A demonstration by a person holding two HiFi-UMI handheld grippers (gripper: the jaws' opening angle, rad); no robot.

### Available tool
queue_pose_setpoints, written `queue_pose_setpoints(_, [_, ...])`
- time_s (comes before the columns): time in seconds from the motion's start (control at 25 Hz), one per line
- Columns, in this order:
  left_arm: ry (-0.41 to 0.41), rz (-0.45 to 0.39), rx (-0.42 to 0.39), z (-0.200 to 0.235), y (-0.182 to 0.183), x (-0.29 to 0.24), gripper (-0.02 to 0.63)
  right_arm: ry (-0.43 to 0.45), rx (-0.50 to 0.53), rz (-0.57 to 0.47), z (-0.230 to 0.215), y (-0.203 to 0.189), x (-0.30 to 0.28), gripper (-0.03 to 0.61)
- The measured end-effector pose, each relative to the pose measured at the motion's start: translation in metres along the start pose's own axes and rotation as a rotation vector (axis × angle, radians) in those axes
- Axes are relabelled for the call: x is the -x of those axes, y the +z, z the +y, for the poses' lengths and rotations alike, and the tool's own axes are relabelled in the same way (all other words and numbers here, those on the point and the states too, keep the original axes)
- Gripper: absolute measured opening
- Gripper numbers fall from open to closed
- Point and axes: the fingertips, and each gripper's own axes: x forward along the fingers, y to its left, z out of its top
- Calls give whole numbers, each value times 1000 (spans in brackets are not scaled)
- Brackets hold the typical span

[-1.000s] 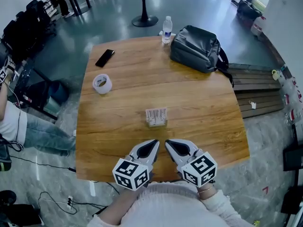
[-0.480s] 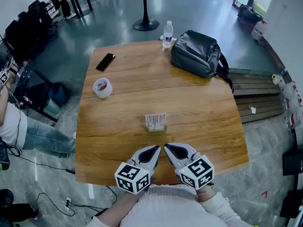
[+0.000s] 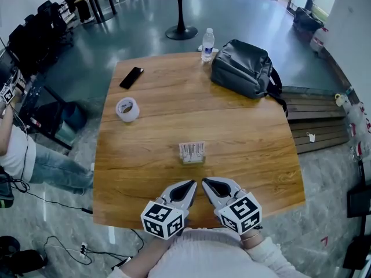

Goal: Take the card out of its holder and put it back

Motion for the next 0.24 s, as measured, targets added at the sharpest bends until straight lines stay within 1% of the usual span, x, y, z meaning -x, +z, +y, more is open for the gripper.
queue_pose_setpoints(0.24, [4, -1, -1, 2, 1, 0, 9, -2, 4, 5, 0, 0, 0, -2])
